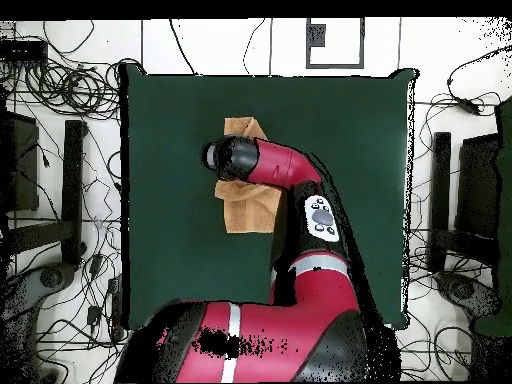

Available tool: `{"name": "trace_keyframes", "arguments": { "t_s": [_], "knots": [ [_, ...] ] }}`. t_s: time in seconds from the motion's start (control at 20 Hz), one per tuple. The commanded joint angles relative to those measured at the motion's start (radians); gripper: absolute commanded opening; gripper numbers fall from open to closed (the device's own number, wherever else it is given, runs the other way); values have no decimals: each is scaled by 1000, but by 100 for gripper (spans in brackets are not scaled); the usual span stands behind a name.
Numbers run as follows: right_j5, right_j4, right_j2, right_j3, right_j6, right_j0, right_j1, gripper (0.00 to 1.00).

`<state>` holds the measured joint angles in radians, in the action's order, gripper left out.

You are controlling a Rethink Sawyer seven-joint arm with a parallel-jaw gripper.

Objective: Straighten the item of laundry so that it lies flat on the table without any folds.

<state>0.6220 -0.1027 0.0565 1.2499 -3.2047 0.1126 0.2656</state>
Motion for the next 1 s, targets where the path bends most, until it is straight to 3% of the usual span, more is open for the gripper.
{"name": "trace_keyframes", "arguments": {
  "t_s": [0.05, 1.0],
  "knots": [
    [58, 0, 25, 98, -44, -90, -24, 100],
    [5, -15, 23, 104, -45, -102, -42, 100]
  ]
}}
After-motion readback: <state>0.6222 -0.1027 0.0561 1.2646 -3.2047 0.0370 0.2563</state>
